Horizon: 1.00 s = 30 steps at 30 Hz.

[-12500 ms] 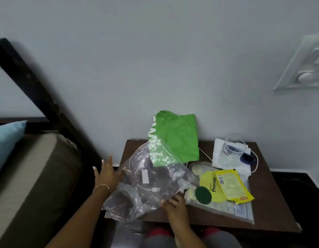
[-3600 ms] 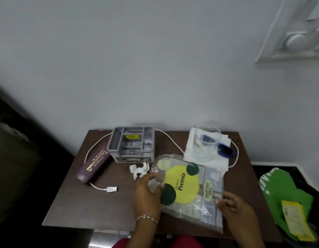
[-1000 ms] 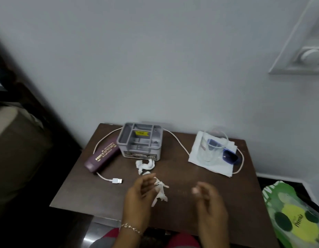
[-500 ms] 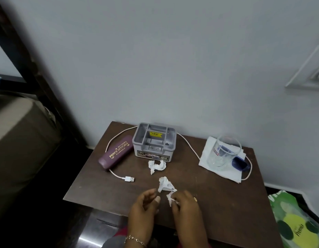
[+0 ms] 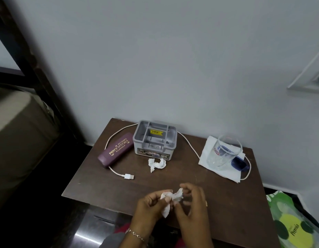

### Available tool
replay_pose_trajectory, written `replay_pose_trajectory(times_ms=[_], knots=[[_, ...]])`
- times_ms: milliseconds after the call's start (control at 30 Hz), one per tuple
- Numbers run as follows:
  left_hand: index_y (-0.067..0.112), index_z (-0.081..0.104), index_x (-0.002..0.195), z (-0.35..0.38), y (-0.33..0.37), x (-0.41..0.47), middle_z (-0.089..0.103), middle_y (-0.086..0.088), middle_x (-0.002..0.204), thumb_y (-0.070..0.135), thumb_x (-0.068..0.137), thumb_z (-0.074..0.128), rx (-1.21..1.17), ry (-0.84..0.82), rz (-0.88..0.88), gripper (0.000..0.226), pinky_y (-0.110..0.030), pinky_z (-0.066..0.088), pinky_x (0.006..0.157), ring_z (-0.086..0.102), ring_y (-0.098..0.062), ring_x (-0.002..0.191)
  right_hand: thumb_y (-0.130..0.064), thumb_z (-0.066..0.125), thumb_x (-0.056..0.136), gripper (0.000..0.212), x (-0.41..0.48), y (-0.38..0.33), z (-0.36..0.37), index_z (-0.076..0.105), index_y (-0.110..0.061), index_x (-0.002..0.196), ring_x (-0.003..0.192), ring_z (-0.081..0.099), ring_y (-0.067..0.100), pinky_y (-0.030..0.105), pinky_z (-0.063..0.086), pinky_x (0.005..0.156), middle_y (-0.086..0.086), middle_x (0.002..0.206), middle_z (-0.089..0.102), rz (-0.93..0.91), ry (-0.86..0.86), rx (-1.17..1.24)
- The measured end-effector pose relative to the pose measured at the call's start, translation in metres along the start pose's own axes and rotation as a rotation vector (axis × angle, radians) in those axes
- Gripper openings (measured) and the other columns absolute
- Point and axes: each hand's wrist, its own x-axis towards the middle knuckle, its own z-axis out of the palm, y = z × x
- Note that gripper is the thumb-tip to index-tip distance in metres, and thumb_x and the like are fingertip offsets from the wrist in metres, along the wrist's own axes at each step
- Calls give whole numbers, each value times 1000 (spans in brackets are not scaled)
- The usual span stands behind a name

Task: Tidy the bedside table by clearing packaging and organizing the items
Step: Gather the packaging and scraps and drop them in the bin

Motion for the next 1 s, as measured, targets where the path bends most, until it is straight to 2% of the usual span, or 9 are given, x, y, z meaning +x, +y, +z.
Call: replay_pose_trajectory(times_ms=[67,133,233,300,367,600,700,900,1000], knots=[[-2,70,93,-2,1,2,71,-11,67,-4,84,58,4,20,11,15,-17,54,56,65,-10,57,1,62,69,68,7,6,-3,51,-48,114,118,44,-3,6,38,89,-18,125,43,-10,-62,-25],[-5,68,95,-3,2,3,72,-11,67,-4,84,57,-19,29,2,15,-17,54,55,67,-10,57,-5,64,72,67,11,12,-1,51,-49,120,125,39,-6,3,33,95,-16,133,40,16,-209,-57],[-5,69,92,-3,1,6,73,-12,70,-5,84,57,-59,63,-3,14,-18,56,57,68,-12,59,-9,65,77,55,11,15,5,59,-56,104,105,59,-3,21,50,88,-20,109,63,52,-218,-14],[-2,69,88,-4,-1,8,73,-13,70,-5,84,57,-70,89,1,13,-19,56,58,69,-13,60,1,65,79,55,12,15,5,66,-53,89,88,65,-1,20,53,78,-18,96,68,85,-139,22],[-1,69,86,-5,-2,10,73,-12,69,-4,85,57,-90,122,2,12,-19,56,56,69,-13,61,6,64,78,52,14,12,2,69,-46,86,82,66,1,16,51,73,-18,93,68,106,-61,63],[4,66,94,-2,0,15,71,-9,75,-1,87,55,-205,216,0,13,-17,55,53,67,-7,57,-1,70,74,37,16,-11,13,64,-37,78,70,66,7,17,51,63,-15,79,69,75,-80,115],[5,64,102,-2,3,18,68,-11,84,3,89,54,-234,240,17,17,-13,52,50,66,-4,56,-14,68,72,24,17,-22,27,63,-37,72,76,64,4,14,46,65,-17,80,67,-2,-115,58],[8,68,100,-2,10,17,75,-13,88,33,95,43,-334,192,53,35,-20,58,60,72,-14,73,-10,66,78,15,25,-23,46,65,-24,75,72,58,7,11,40,61,-12,76,55,-28,-124,-81],[6,65,107,-6,12,19,73,-14,86,14,90,53,-348,208,63,22,-20,58,61,71,-14,71,-6,61,80,19,32,-26,52,70,-23,80,69,58,10,16,45,61,-9,78,56,-37,-209,-65]])
